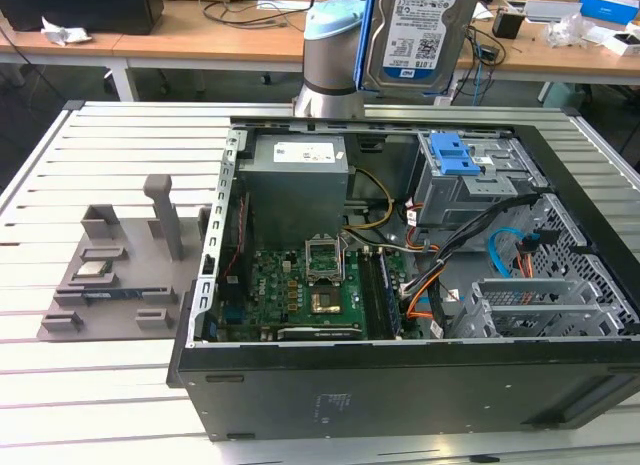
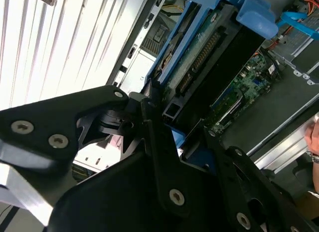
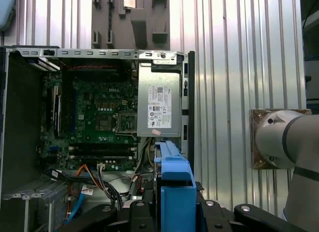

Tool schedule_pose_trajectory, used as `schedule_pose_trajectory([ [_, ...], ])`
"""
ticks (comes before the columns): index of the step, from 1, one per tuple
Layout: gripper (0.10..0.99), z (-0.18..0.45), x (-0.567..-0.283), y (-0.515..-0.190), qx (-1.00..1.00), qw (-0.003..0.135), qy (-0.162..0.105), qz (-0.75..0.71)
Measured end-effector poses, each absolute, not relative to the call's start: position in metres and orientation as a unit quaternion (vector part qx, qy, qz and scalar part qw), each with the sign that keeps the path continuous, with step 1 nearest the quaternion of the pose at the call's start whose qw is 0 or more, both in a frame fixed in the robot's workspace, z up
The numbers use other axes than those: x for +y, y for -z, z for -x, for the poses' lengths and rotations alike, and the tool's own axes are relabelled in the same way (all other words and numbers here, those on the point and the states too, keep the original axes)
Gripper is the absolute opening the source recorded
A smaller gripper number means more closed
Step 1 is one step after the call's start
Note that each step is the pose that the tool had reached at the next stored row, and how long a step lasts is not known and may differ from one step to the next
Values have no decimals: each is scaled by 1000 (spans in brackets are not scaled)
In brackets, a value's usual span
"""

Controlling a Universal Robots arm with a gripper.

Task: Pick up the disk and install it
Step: 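Pick up the disk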

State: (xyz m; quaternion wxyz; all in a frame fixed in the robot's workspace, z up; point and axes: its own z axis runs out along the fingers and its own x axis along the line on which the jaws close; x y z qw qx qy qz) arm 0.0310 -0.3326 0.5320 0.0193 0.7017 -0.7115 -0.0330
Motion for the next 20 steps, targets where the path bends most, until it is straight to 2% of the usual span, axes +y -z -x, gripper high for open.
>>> schedule_pose_trajectory([
  [20,369,-31,-359,-532,-711,19,33,-702],
])
